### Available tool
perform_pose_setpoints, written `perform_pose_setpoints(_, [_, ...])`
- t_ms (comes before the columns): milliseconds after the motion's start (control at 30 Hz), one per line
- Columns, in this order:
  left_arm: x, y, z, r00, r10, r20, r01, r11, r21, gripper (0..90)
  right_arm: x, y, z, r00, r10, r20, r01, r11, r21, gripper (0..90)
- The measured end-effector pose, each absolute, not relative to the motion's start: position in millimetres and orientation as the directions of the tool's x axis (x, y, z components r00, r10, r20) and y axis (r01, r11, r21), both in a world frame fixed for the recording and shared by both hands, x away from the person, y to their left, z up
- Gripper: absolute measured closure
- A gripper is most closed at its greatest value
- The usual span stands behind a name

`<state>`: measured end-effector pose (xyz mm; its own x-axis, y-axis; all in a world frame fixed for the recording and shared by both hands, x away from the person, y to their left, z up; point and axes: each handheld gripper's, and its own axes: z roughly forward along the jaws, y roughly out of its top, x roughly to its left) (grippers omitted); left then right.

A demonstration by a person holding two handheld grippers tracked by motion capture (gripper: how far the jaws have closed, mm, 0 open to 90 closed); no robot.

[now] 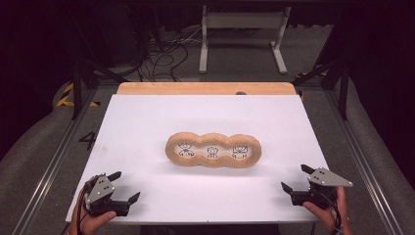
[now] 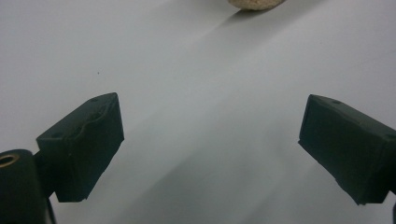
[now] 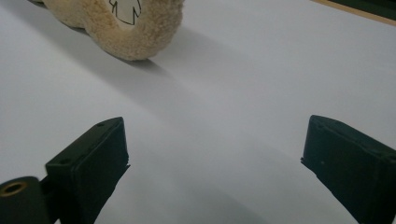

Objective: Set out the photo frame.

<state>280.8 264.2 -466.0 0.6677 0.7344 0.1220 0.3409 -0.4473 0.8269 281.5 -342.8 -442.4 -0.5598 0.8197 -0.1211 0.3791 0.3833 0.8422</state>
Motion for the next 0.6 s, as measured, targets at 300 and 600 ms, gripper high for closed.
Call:
perform_pose_setpoints(300, [284.8,261.3,-465.4,0.668,0.733,0.131,0.328,-0.447,0.832,8.2,279.3,-346.9,-446.3,-0.554,0.825,-0.11,0.399,0.379,0.835,5.9])
perform_pose_setpoints(600, [285.3,259.5,-465.1,0.67,0.73,0.133,0.326,-0.451,0.831,8.0,278.6,-346.6,-447.1,-0.551,0.826,-0.118,0.401,0.386,0.831,5.8])
